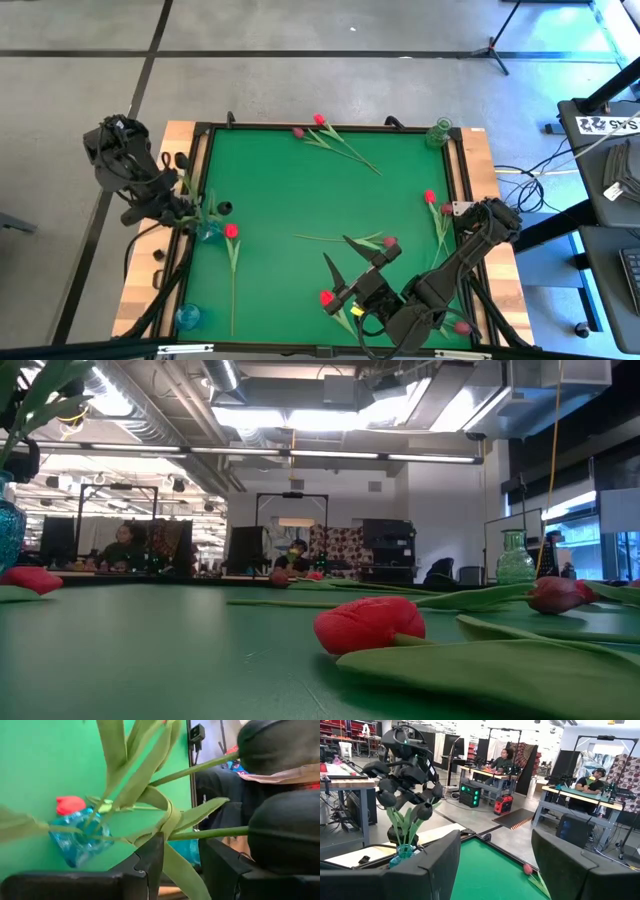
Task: Sort flowers into vase by color
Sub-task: Put the black tulip into the blue vase, then put the red tulip into the green vase
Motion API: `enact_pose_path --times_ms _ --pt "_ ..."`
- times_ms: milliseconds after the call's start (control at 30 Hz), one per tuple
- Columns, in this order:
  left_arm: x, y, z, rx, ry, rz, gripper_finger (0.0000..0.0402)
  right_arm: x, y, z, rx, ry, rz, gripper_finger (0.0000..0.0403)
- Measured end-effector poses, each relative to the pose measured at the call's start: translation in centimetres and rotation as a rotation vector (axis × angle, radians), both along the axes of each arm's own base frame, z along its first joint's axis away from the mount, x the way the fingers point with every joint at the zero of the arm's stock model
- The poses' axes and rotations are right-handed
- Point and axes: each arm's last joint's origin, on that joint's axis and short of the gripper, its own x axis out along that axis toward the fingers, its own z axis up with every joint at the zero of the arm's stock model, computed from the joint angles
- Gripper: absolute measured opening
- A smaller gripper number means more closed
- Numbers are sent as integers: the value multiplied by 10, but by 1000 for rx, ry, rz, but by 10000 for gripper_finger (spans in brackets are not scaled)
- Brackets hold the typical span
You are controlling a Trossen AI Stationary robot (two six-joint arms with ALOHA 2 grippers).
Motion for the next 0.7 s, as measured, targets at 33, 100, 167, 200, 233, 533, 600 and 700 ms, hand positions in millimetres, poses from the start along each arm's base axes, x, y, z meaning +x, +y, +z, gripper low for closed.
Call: enact_pose_path --times_ms 33,100,167,200,233,533,600,700 --pt "0 0 0 -18 14 2 118 0 0 0 -1 1 0 245" --pt "0 -2 2 -56 31 2 118 0 0 0 -2 2 0 245" --pt "-1 -2 1 -84 64 10 118 0 0 0 -4 5 0 245" --pt "-1 -2 1 -93 75 13 118 0 0 0 -5 5 0 245" --pt "-1 -2 1 -103 86 18 118 0 0 0 -5 6 0 245" --pt "-7 9 17 -138 37 59 118 2 -3 -1 -10 11 -8 245" --pt "-8 13 21 -130 -8 67 118 2 -3 -1 -11 12 -8 245" --pt "-11 19 28 -114 -67 80 118 2 -3 -1 -14 16 -8 245"
